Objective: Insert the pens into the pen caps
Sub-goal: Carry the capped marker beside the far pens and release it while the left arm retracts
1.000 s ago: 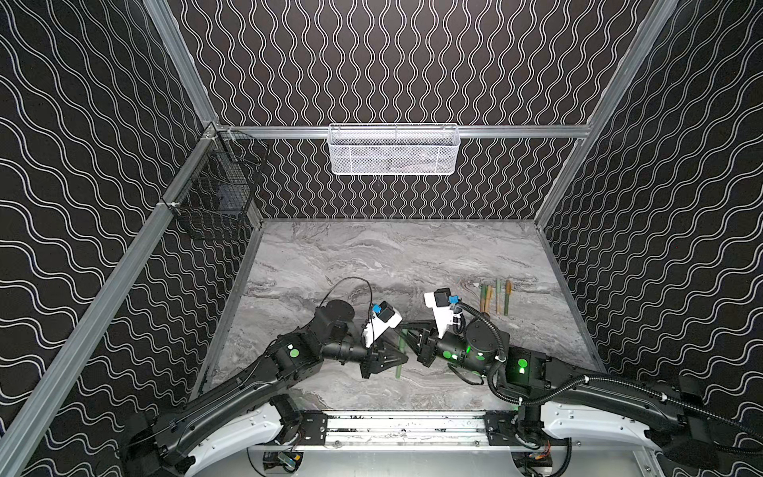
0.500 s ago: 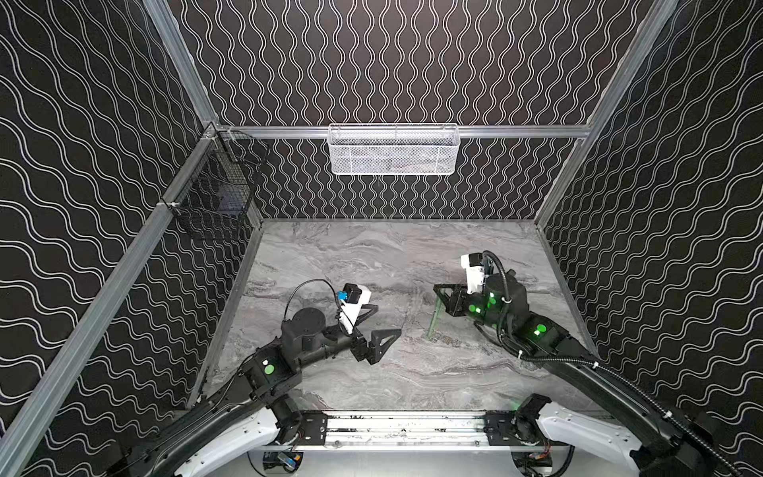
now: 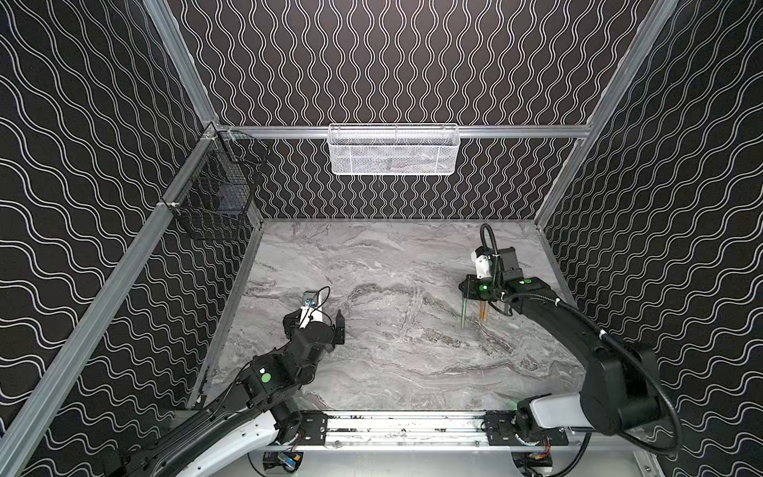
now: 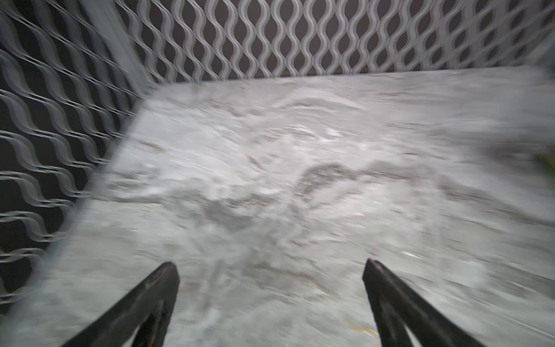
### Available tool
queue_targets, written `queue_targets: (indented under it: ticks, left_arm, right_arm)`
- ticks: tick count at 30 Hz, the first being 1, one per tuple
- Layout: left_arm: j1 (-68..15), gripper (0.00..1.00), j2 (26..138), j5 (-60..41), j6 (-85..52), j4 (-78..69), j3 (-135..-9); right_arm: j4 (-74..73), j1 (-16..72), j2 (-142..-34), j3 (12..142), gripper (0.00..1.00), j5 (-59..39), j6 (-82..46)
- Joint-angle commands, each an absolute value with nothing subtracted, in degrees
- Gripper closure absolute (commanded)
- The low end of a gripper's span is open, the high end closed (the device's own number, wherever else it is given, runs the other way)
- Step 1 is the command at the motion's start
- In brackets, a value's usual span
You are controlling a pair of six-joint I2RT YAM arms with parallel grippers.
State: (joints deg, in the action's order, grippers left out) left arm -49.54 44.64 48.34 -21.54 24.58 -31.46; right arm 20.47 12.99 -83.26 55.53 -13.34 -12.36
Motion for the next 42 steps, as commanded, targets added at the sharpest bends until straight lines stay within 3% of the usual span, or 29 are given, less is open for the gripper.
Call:
queue_targets:
  ticks: [1, 3, 8, 11, 16, 21, 23, 33, 36, 37, 39, 42]
  left_arm:
    - [-49.2, 0.01, 47.9, 63.3, -6.8, 8.3, -28.2]
    - [-46.2, 0.01, 51.6, 66.6, -1.4, -2.1, -25.4]
    - [-29.8, 0.01, 63.4, 55.5, -3.8, -22.6, -18.3]
    - [-25.8, 0.01, 75.7, 54.6, 1.8, -42.4, -17.0]
    - [-21.7, 0.01, 88.1, 48.7, 8.2, -62.2, -18.5]
    - [-15.4, 0.01, 94.4, 37.9, 8.2, -68.0, -19.0]
    - [-15.0, 0.01, 92.1, 35.0, 5.9, -58.1, -21.2]
    - [-10.1, 0.01, 93.0, 25.7, 3.0, -51.9, -24.6]
    - [-7.8, 0.01, 93.9, 18.2, 2.7, -58.6, -20.4]
    - [-7.7, 0.01, 97.1, 18.5, 4.7, -67.8, -18.8]
    - [-8.3, 0.01, 94.2, 16.7, 4.2, -60.7, -19.3]
    - [-8.0, 0.01, 95.1, 17.7, 3.8, -61.8, -19.5]
  right_arm:
    - [21.9, 10.8, -87.0, 56.8, 1.00, -18.8, -7.6]
    - [22.0, 9.8, -89.3, 56.8, 1.00, -19.8, -6.8]
    - [24.2, 7.3, -92.8, 60.7, 1.00, -20.7, -5.2]
    - [24.5, 6.4, -92.9, 61.3, 1.00, -20.8, -5.4]
    - [26.7, 5.6, -95.4, 64.0, 1.00, -19.8, -5.0]
    - [27.6, 4.1, -97.6, 65.7, 1.00, -20.6, -5.1]
    - [28.3, 3.9, -98.5, 66.5, 0.99, -20.1, -4.9]
    - [32.4, 3.9, -106.5, 72.9, 0.97, -16.4, -3.9]
    - [33.3, 3.9, -108.1, 73.8, 0.97, -16.0, -3.5]
    - [33.5, 3.9, -108.3, 74.0, 0.97, -15.7, -3.4]
    - [33.6, 3.9, -109.2, 74.3, 0.97, -14.6, -3.2]
    - [34.4, 3.8, -111.7, 75.1, 0.96, -10.9, -3.4]
